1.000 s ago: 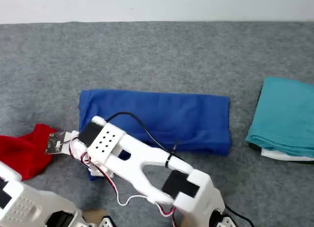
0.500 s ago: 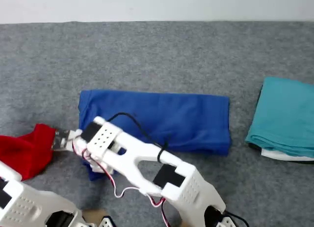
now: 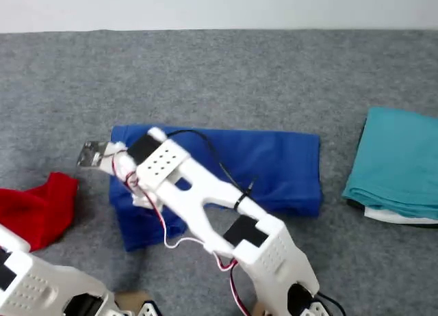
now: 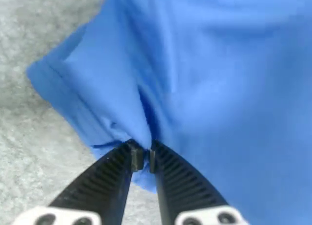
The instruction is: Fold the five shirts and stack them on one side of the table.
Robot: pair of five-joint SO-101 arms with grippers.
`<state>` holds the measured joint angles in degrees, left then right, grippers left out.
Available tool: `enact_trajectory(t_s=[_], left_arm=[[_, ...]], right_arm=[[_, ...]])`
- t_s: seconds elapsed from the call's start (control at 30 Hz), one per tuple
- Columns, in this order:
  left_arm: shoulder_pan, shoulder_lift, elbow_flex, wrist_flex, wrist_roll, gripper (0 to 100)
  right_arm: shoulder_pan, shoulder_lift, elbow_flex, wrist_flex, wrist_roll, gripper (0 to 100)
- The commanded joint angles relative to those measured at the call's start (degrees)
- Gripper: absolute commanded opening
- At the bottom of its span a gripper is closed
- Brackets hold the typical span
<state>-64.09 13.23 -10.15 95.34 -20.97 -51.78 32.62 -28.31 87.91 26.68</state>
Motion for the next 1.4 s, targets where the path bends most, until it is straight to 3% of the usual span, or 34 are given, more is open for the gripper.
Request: enact_trajectory(t_s=[0.0,0.43,0.67,0.87,1.0,1.2,1.37], left_arm=[[-0.26,-0.44,0.13,-0.79,-0.35,1],[0.0,-0.44,0.13,-0.97,-0.26,1],[0.09,-0.35,0.13,-1.05,-0.26,1],[1.23,-0.44,3.91,-2.73,-0.26,1],[1.23,-0.88,4.79,-3.08,-0.26,1],[1.58,-0.7,4.88,-3.08,-0.18,1],[1.49,-0.7,4.88,-3.08,-0.18,1]], right_arm=[[3.74,0.4,-4.66,-1.01,1.76,1.0],[12.97,15.34,-27.52,-0.84,5.01,2.0],[13.14,21.93,-38.51,-0.84,3.96,17.8],[13.93,23.16,-42.2,-0.57,2.02,17.7],[12.97,21.85,-46.15,7.34,1.93,17.3],[8.4,20.53,-46.86,15.16,2.2,0.3],[4.26,19.91,-42.02,14.99,2.02,2.4]])
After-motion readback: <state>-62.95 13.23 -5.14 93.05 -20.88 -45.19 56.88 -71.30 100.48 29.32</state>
